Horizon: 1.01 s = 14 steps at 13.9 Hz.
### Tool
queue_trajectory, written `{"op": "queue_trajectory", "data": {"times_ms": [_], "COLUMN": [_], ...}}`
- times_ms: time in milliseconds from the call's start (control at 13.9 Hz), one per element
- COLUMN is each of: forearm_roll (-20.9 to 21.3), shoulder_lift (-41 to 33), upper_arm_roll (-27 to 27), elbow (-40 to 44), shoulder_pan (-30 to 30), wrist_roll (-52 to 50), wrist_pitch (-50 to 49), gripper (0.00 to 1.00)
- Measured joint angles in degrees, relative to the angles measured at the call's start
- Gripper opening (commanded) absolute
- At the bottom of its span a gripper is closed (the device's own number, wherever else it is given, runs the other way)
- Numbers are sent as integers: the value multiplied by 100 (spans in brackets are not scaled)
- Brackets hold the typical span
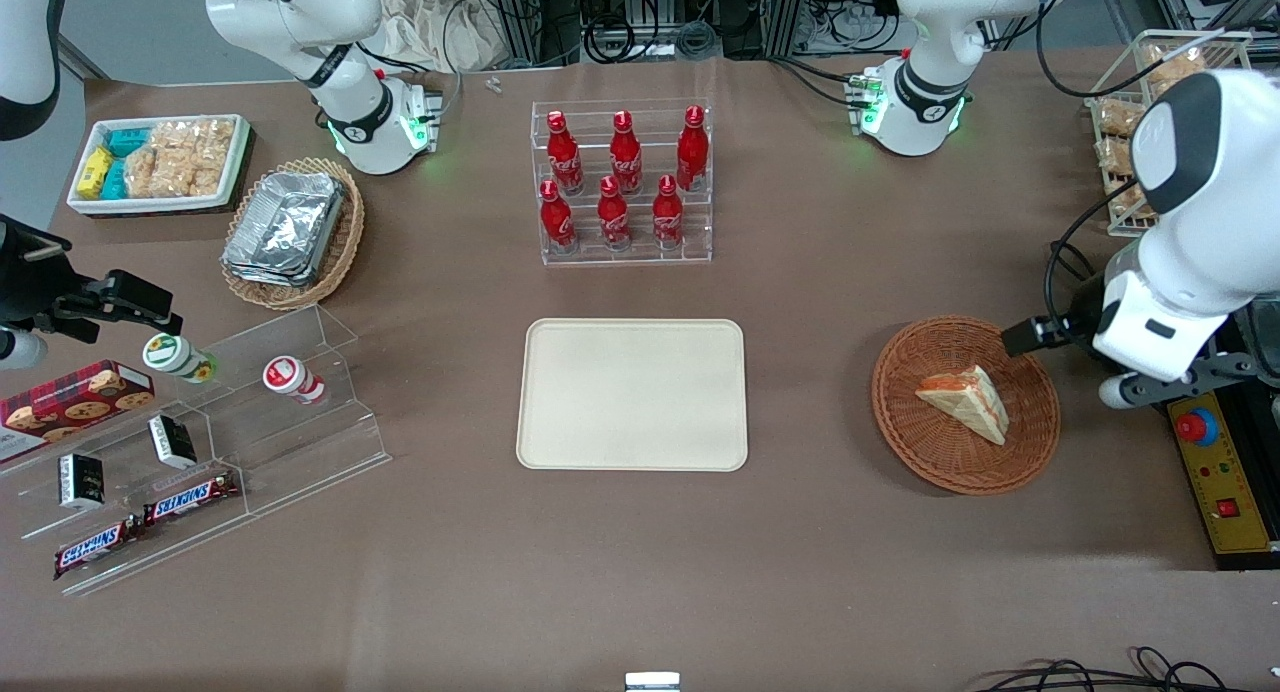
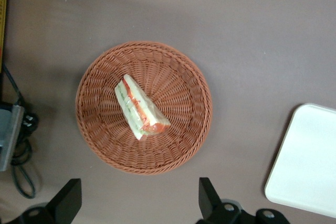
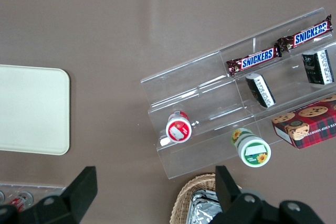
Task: Place sandwich from basket to tray
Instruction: 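Move the left gripper down over the sandwich in the wicker basket, then close the left gripper on the wrapped sandwich and lift it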
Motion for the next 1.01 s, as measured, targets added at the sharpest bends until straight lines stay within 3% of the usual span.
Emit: {"op": "queue_trajectory", "data": {"times_ms": [721, 1009], "forearm_roll": [12, 64], "shoulder_lift": [412, 564], "upper_arm_roll": [185, 267], "elbow": [-1600, -2121], "shoulder_pan": [40, 77], "wrist_roll": [-1982, -2119], "wrist_pitch": [2058, 2921], "gripper": [100, 100]}}
